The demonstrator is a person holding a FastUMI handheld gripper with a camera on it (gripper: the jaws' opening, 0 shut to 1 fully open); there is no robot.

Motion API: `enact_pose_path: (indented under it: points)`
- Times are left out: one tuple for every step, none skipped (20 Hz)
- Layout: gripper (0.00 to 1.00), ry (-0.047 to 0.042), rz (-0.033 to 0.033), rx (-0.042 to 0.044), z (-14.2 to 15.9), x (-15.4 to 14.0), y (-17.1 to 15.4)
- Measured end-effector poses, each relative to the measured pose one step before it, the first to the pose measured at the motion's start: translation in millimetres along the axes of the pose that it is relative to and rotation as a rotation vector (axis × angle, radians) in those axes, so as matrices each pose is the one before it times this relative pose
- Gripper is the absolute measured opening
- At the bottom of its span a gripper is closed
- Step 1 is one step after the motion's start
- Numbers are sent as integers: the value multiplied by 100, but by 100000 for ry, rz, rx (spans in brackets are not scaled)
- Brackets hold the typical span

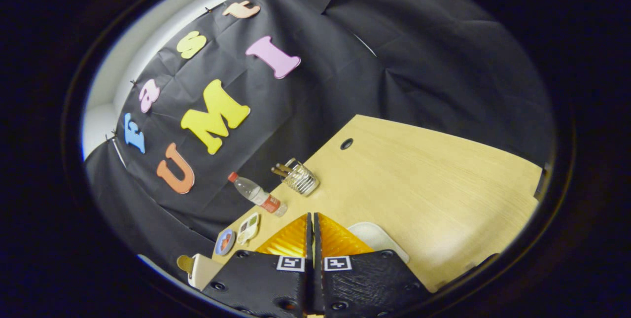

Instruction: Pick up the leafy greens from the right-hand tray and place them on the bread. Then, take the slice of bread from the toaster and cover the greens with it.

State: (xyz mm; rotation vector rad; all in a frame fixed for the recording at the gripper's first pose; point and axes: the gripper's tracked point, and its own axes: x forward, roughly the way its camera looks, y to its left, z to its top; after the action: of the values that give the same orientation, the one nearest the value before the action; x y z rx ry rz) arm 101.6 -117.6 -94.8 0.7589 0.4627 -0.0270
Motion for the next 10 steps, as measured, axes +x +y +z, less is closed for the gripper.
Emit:
enact_pose_path:
  points:
    - [0,-10,1278,-84,-137,-192,974]
    - [0,89,1575,-121,-83,-201,1056]
    - [0,114,1645,-269,-365,-235,1198]
    - [0,96,1731,-1010,-376,-95,1234]
    - [0,204,1761,-1495,-498,-86,1313]
    - [0,82,2070,-1269,-513,-41,1430]
    - [0,283,2311,-747,-516,74,1554]
    - [0,672,2411,-633,-645,184,1511]
    - [0,848,2292,-399,-804,307,1424]
    - [0,1182,2055,-14,-778,282,1326]
